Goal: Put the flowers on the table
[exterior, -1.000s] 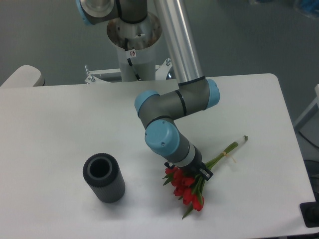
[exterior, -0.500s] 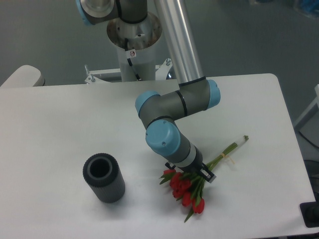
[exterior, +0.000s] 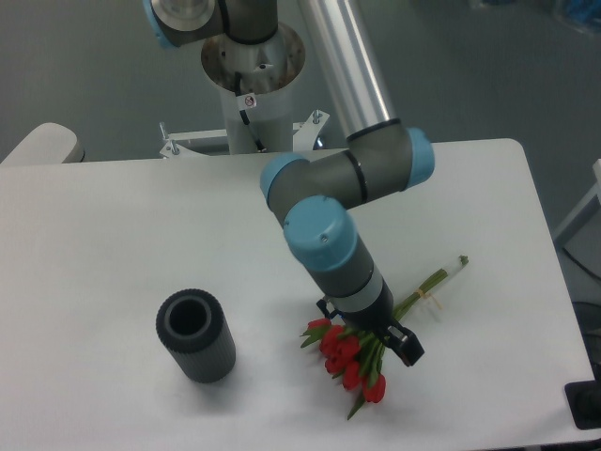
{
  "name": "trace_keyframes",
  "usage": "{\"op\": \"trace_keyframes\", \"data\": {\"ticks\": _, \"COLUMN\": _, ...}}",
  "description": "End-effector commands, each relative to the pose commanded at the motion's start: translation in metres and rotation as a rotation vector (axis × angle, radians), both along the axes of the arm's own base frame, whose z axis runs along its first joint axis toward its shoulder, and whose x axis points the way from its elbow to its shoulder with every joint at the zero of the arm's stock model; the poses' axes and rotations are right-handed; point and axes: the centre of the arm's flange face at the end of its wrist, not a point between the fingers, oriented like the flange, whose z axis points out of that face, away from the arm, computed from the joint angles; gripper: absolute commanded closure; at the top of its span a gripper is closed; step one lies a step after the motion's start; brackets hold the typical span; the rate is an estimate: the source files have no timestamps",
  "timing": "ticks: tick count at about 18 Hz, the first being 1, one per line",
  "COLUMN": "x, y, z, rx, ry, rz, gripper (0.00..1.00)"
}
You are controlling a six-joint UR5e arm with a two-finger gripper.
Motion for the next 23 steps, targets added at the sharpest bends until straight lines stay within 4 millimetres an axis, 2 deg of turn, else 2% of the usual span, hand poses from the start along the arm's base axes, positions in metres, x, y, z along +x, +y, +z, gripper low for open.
{"op": "trace_keyframes", "data": {"ticks": 6, "x": -0.021, "y": 0.002, "z": 0.045, "rx": 0.125, "ry": -0.119, "rz": -0.004, "gripper": 0.11}}
{"op": "trace_keyframes", "data": {"ticks": 10, "x": -0.039, "y": -0.008, "z": 0.07, "rx": 0.279, "ry": -0.202, "rz": -0.022, "gripper": 0.02}}
{"op": "trace_keyframes", "data": {"ticks": 16, "x": -0.044, "y": -0.01, "z": 0.076, "rx": 0.351, "ry": -0.242, "rz": -0.038, "gripper": 0.0}}
{"op": "trace_keyframes", "data": {"ticks": 19, "x": -0.054, "y": -0.018, "z": 0.08, "rx": 0.421, "ry": -0.285, "rz": -0.045, "gripper": 0.0}}
{"op": "trace_keyframes", "data": {"ticks": 23, "x": -0.056, "y": -0.02, "z": 0.08, "rx": 0.43, "ry": -0.288, "rz": -0.046, "gripper": 0.0}}
